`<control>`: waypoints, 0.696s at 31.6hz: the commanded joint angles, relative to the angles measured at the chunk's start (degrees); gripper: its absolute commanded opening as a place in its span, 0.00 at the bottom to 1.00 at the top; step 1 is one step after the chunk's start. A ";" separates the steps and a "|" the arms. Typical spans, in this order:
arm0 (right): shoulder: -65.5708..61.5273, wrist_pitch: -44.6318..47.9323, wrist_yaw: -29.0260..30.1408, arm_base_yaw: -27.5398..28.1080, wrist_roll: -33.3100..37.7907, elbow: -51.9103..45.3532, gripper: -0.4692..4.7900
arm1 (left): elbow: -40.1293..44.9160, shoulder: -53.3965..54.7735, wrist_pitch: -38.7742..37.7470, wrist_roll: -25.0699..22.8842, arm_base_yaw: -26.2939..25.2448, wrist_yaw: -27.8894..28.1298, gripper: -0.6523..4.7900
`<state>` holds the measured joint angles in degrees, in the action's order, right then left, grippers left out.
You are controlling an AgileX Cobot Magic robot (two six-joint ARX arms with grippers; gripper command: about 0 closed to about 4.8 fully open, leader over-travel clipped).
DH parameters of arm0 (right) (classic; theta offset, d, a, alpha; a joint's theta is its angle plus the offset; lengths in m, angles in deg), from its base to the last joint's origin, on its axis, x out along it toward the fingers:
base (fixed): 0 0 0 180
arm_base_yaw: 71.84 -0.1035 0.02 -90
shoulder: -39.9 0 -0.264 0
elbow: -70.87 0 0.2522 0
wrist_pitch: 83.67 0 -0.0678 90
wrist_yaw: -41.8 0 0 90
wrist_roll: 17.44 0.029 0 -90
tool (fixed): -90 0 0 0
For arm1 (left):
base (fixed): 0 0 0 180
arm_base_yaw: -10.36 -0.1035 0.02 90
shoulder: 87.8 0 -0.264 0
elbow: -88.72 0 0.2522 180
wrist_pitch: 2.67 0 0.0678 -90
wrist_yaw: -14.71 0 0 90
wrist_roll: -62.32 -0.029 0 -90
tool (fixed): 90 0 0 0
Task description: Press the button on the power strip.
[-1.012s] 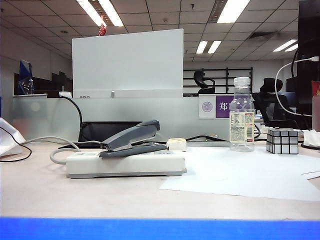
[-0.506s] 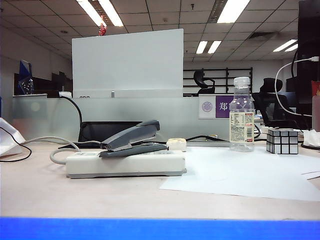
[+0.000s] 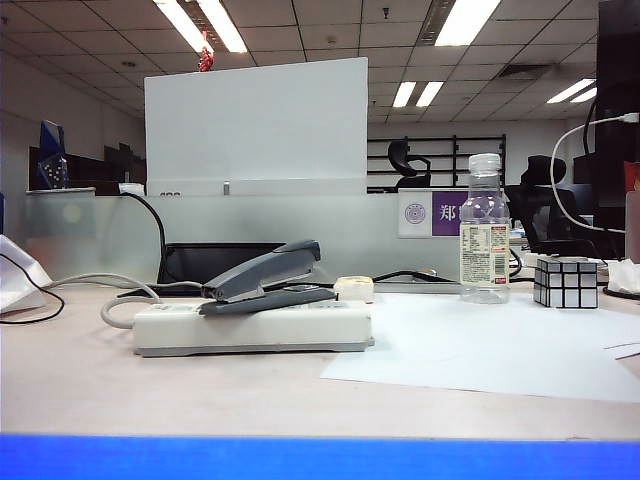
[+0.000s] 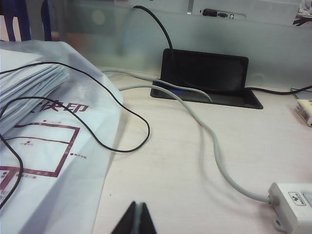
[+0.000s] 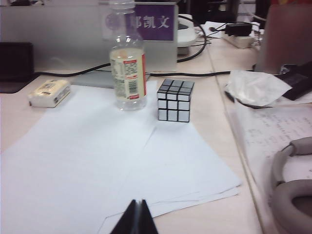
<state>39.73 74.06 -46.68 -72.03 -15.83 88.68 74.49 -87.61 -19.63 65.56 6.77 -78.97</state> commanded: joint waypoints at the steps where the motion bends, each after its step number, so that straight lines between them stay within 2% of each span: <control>1: 0.07 1.31 -0.44 0.07 -0.15 0.48 0.09 | -0.07 -0.07 0.74 -0.22 -0.07 -0.02 0.11; 6: 0.07 1.33 -3.10 0.11 -0.13 0.48 0.09 | -0.07 -0.07 0.74 -0.22 -0.07 0.00 0.11; 22: 0.07 3.37 -2.95 0.11 -0.13 0.48 0.09 | -0.07 -0.07 2.82 -0.22 -0.04 -0.20 0.11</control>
<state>39.73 75.59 -49.55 -71.94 -15.83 88.75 74.49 -87.59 -18.80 65.56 6.77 -78.99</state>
